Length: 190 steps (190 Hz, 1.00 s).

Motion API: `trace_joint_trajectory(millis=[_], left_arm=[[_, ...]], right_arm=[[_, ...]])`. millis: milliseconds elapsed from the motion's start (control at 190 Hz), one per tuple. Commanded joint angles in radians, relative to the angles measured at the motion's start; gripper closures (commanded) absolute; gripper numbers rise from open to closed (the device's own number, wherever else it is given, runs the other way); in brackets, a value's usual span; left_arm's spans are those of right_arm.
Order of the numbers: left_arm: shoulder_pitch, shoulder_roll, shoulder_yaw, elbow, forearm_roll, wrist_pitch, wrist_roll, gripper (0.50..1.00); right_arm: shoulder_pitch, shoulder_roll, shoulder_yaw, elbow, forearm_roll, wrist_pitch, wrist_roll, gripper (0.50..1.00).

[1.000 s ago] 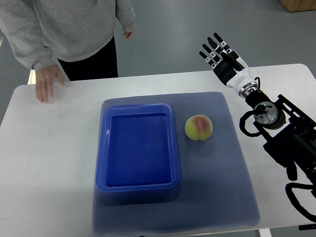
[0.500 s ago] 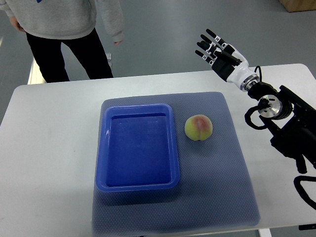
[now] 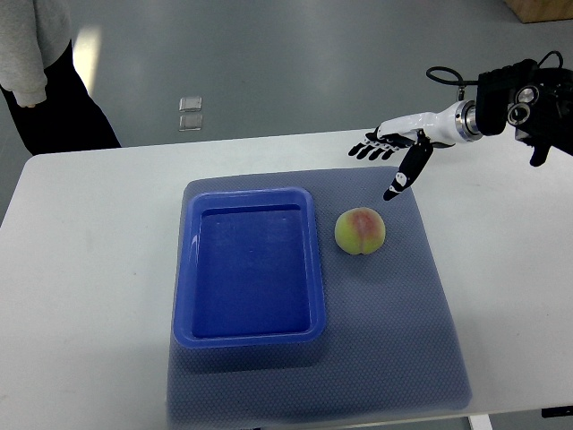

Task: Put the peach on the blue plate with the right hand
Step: 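Reach the right hand down over the peach beside the blue tray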

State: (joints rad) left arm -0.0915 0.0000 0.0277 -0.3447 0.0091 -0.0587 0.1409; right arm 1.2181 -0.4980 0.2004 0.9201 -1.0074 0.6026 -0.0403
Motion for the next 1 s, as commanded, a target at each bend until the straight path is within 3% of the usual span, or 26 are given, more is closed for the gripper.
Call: trace_joint_trajectory(millis=[0, 547, 753, 995], left_arm=[[-0.001, 0.000, -0.002, 0.001, -0.001, -0.001, 0.000, 0.500], [0.001, 0.000, -0.002, 0.003, -0.001, 0.000, 0.000, 0.500], [0.001, 0.000, -0.002, 0.004, -0.001, 0.000, 0.000, 0.500], [0.001, 0.000, 0.000, 0.004, -0.001, 0.000, 0.000, 0.500]], right_arm=[[0.017, -0.014, -0.026, 0.039, -0.007, 0.008, -0.015, 0.570], [-0.060, 0.016, -0.026, 0.088, -0.026, -0.004, -0.016, 0.570], [-0.115, 0.039, -0.027, 0.082, -0.060, -0.046, -0.012, 0.570], [-0.166, 0.064, -0.027, 0.074, -0.073, -0.147, 0.000, 0.574]])
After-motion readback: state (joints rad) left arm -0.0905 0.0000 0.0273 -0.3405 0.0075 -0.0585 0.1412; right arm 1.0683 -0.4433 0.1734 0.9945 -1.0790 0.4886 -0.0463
